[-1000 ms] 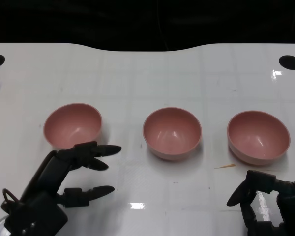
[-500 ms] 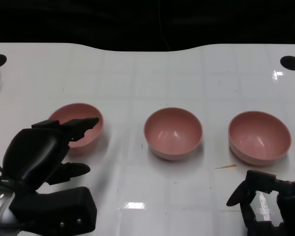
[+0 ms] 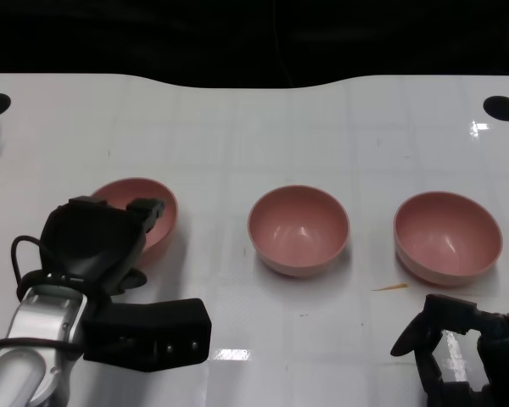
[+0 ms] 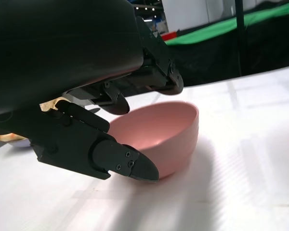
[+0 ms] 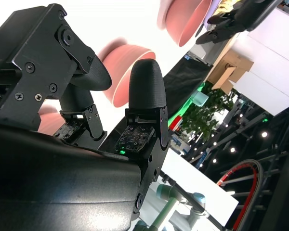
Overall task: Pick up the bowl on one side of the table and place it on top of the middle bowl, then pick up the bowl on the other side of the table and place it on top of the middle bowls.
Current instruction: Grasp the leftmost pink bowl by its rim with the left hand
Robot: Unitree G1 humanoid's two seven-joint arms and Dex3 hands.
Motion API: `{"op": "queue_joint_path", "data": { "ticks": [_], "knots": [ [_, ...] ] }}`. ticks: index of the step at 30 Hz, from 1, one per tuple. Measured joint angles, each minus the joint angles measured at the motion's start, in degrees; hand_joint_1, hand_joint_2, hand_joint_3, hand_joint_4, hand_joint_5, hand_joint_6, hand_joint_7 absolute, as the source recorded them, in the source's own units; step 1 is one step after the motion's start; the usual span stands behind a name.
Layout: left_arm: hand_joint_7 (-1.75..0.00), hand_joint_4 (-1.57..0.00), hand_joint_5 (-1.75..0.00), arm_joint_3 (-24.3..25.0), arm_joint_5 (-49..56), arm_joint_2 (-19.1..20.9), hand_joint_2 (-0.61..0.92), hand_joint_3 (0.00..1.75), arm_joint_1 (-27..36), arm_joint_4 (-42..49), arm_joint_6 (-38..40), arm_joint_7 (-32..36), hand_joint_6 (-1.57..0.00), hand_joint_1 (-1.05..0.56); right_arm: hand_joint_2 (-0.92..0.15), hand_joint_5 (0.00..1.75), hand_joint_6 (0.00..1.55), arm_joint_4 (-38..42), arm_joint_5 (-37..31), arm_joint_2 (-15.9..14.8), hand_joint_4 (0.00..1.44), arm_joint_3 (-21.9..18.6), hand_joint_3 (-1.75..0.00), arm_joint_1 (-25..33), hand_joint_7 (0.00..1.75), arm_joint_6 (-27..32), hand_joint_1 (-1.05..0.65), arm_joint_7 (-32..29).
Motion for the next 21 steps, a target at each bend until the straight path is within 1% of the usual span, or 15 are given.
{"op": "queue_joint_path", "data": {
  "ticks": [5,6,9,12,13,14,15,16,17,18,19,21],
  "knots": [
    [-0.03,-0.8,-0.13,-4.5,0.8,-1.5,0.92,0.03,-5.2,9.5,3.2,0.0,-0.58,-0.51,-0.18,1.58,0.87,-0.1,-0.1,0.0,0.83,0.0,-1.56,0.1,1.21,0.2,0.05,0.0],
    [-0.04,-0.88,-0.18,-5.1,0.6,-1.7,0.92,0.05,-5.9,10.8,3.3,0.0,-0.6,-0.48,-0.19,1.58,0.87,-0.1,-0.1,0.0,0.83,0.0,-1.57,0.1,1.21,0.2,0.06,0.0],
    [-0.05,-0.97,-0.23,-6.7,-0.1,-2.4,0.92,0.06,-8.3,15.3,3.4,0.2,-0.65,-0.46,-0.19,1.58,0.87,-0.2,-0.7,0.0,0.83,0.0,-1.56,0.1,1.2,0.2,0.06,-0.1],
    [-0.07,-0.99,-0.22,-8.0,-1.1,-2.6,0.92,0.03,-10.4,19.6,2.6,2.0,-0.81,-0.42,-0.19,1.57,0.87,-0.2,-1.2,0.0,0.83,0.0,-1.56,0.2,1.2,0.3,0.06,-0.3],
    [-0.08,-1.02,-0.26,-8.2,-1.8,-2.7,0.92,0.02,-11.0,21.0,1.8,2.8,-0.89,-0.41,-0.19,1.57,0.87,-0.2,-1.3,0.0,0.83,0.0,-1.56,0.2,1.2,0.3,0.06,-0.4],
    [-0.05,-1.0,-0.45,-8.6,-2.4,-2.7,0.9,0.01,-11.4,22.3,0.8,3.8,-1.02,-0.41,-0.19,1.57,0.87,-0.3,-1.3,0.0,0.83,0.0,-1.56,0.2,1.2,0.3,0.05,-0.4],
    [-0.03,-0.92,-0.72,-8.9,-2.7,-2.7,0.89,0.01,-11.9,23.7,-0.3,5.4,-1.09,-0.41,-0.19,1.57,0.87,-0.3,-1.4,0.0,0.83,0.0,-1.55,0.2,1.2,0.3,0.05,-0.5],
    [-0.02,-0.84,-1.09,-9.2,-3.0,-2.6,0.85,0.01,-12.4,25.2,-1.7,7.4,-1.14,-0.4,-0.19,1.57,0.87,-0.3,-1.4,0.0,0.83,0.0,-1.56,0.2,1.2,0.3,0.05,-0.5],
    [-0.02,-0.78,-1.43,-9.3,-3.3,-2.6,0.83,0.01,-12.8,26.7,-3.2,10.1,-1.18,-0.39,-0.19,1.58,0.87,-0.3,-1.3,0.0,0.83,0.0,-1.56,0.2,1.2,0.3,0.05,-0.5],
    [-0.01,-0.75,-1.58,-9.5,-3.9,-2.5,0.84,0.01,-13.0,28.0,-4.7,12.8,-1.2,-0.37,-0.18,1.58,0.87,-0.3,-1.3,0.0,0.83,0.0,-1.56,0.2,1.2,0.3,0.06,-0.5],
    [-0.02,-0.75,-1.66,-9.7,-4.3,-2.5,0.85,0.02,-13.2,29.0,-6.0,15.3,-1.21,-0.35,-0.18,1.57,0.87,-0.3,-1.3,0.0,0.83,0.0,-1.56,0.2,1.2,0.3,0.06,-0.5],
    [-0.01,-0.76,-1.73,-10.3,-4.7,-2.5,0.86,0.02,-13.5,29.9,-7.6,18.9,-1.22,-0.35,-0.18,1.57,0.88,-0.3,-1.4,0.0,0.84,0.0,-1.56,0.2,1.2,0.3,0.06,-0.6]
  ]
}}
